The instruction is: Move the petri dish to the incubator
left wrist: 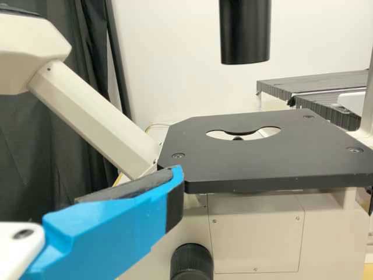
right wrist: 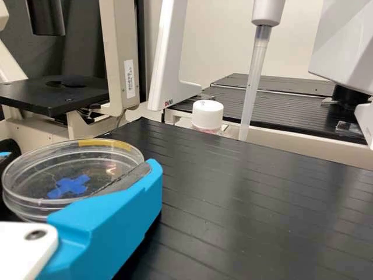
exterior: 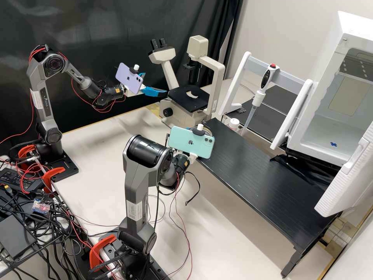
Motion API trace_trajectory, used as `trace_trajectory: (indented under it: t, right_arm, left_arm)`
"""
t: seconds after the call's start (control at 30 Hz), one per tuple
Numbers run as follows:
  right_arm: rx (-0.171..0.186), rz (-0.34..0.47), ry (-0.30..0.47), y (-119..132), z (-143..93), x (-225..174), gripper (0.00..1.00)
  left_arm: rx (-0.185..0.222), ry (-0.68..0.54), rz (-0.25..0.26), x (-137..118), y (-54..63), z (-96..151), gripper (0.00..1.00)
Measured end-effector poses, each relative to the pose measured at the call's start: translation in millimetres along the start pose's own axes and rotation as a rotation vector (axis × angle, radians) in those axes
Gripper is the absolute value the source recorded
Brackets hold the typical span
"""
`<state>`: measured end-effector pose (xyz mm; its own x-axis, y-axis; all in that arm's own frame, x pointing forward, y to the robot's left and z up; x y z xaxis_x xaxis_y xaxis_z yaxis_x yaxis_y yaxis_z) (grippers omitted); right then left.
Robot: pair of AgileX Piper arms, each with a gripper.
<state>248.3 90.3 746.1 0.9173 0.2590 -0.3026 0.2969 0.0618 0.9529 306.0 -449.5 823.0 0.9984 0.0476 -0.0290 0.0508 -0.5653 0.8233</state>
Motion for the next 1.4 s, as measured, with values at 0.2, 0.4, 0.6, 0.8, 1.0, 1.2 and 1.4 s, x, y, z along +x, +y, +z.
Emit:
trace_trajectory:
  t: [0.2, 0.4, 0.6, 0.8, 1.0, 1.2, 1.4]
  right_arm:
    - [-0.01, 0.087, -0.028, 23, 6, -17, 0.0]
    - [0.004, 0.223, -0.067, 56, 19, -44, 0.0]
    - [0.002, 0.336, -0.109, 88, 40, -65, 0.0]
    - [0.023, 0.429, -0.201, 115, 67, -76, 0.0]
    - [0.047, 0.48, -0.248, 130, 83, -78, 0.0]
    - [0.033, 0.506, -0.246, 144, 88, -73, 0.0]
    - [0.012, 0.532, -0.251, 171, 96, -57, 0.0]
  left_arm:
    - [0.0, 0.0, 0.0, 0, 0.0, 0, 1.0]
    - [0.0, 0.0, 0.0, 0, 0.0, 0, 1.0]
    - [0.0, 0.0, 0.0, 0, 0.0, 0, 1.0]
    - [0.0, 0.0, 0.0, 0, 0.0, 0, 1.0]
    - [0.0, 0.0, 0.0, 0, 0.0, 0, 1.0]
    - [0.0, 0.0, 0.0, 0, 0.0, 0, 1.0]
    - [0.0, 0.0, 0.0, 0, 0.0, 0, 1.0]
